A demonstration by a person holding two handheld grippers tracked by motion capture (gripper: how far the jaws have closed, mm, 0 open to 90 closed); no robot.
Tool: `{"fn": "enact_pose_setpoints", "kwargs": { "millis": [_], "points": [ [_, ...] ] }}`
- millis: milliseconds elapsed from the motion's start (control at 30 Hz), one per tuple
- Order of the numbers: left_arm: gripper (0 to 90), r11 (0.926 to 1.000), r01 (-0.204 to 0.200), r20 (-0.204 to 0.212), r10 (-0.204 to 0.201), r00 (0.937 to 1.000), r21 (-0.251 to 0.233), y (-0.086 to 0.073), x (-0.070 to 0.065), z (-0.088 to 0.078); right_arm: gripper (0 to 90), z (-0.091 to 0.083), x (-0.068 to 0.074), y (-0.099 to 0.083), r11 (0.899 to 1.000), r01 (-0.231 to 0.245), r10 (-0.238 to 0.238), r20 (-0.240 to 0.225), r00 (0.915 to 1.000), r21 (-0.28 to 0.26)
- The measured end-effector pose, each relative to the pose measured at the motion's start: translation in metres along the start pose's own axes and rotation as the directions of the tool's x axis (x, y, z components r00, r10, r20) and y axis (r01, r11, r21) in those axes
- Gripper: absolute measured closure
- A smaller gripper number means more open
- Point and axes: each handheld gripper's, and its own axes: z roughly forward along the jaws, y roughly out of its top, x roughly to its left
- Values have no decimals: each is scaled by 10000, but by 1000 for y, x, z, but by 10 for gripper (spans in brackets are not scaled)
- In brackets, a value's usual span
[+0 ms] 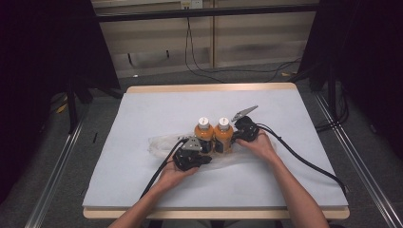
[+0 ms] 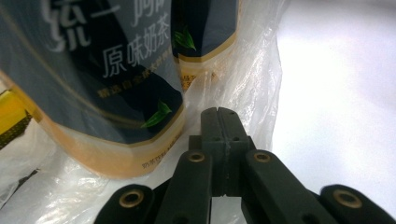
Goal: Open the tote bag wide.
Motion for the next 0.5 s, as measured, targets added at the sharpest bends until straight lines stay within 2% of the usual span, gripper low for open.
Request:
{"fn": "enact_pose_setpoints", "kwargs": {
  "millis": [33, 133, 267, 367, 400, 433, 500],
  "points": [
    [900, 10000, 60, 64, -60, 10000, -38, 0, -2, 0, 900, 0, 0, 0, 10000, -36, 36, 51, 10000, -1],
    [900, 9999, -89, 417, 86, 9991, 72, -1, -7, 0, 900, 2, -4, 2, 9999, -90, 91, 62, 9999, -82],
    [900, 9993, -270, 534, 257, 9982, 247, -1, -11, -1, 900, 6, -6, 8, 10000, -41, 42, 284, 9996, -57],
    [900, 9996, -278, 696, 272, 9972, 71, -1, -14, 0, 900, 9, -8, 10, 9999, -44, 48, 287, 9996, -153],
    [900, 9992, -337, 699, 321, 9970, 230, -1, -15, -1, 900, 10, -9, 11, 9998, -83, 89, 301, 9995, -198],
    [900, 9992, -391, 889, 381, 9953, 92, -1, -15, 0, 900, 11, -10, 13, 9997, -182, 189, 389, 9991, -178],
    [900, 9987, -416, 954, 387, 9947, 290, -1, -18, 0, 900, 14, -11, 15, 9997, -134, 144, 523, 9985, -190]
  ]
}}
